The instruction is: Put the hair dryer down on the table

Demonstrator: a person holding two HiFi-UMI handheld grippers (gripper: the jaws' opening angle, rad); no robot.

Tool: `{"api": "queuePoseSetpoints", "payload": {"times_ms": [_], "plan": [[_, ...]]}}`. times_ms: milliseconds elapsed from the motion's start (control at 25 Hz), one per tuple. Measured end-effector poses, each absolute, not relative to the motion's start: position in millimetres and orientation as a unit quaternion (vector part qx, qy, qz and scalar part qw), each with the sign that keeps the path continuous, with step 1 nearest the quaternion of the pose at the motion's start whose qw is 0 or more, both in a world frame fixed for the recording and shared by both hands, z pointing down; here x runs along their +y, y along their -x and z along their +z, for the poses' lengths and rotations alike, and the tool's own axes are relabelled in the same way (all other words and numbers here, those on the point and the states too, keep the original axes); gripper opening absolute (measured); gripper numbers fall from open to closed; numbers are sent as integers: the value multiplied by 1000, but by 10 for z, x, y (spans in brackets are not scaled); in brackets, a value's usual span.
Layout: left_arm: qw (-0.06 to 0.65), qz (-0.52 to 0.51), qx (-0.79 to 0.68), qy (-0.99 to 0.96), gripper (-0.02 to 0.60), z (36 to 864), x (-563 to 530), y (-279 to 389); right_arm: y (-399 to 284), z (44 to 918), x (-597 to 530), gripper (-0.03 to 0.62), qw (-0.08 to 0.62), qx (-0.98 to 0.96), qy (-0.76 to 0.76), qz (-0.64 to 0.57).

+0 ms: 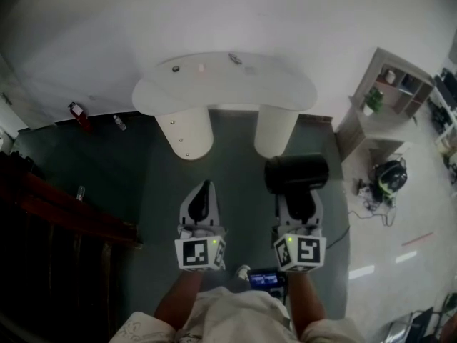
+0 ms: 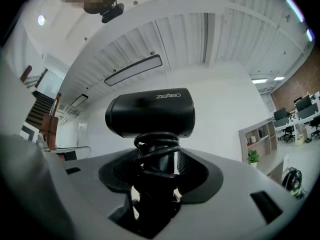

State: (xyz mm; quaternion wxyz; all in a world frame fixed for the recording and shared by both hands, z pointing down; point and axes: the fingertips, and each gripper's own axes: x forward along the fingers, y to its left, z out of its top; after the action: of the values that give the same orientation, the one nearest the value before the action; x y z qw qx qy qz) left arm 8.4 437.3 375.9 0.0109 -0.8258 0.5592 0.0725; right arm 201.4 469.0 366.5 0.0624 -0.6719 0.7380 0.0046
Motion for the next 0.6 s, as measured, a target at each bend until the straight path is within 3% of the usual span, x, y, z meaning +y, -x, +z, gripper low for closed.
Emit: {"api": "queuePoseSetpoints", "payload": {"times_ms": [600], "plan": [[22,85,559,825,-5,3736,3465,258,-1502,3708,3745,230,49,760,649,4]]}}
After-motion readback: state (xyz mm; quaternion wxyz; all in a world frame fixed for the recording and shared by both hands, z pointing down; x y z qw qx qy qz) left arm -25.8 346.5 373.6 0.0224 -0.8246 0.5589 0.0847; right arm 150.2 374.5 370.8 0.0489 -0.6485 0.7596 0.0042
